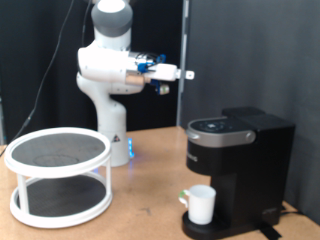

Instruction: Make a cup of coffee with the keurig machine

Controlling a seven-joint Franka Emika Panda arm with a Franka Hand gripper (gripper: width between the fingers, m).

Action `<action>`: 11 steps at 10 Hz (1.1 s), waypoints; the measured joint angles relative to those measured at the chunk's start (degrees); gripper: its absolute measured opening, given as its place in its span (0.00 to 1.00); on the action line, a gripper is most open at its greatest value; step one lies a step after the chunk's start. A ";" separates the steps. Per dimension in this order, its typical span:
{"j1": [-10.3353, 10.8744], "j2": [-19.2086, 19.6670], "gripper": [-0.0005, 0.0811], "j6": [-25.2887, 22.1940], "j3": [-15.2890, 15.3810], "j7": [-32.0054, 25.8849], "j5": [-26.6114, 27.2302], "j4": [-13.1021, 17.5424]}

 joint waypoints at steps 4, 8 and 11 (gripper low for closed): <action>0.02 0.65 0.91 6.98 4.84 -2.00 -6.04 4.94; -0.18 4.97 0.91 2.87 10.17 15.23 -31.87 17.35; -0.24 8.37 0.91 3.33 11.91 19.45 -35.18 21.73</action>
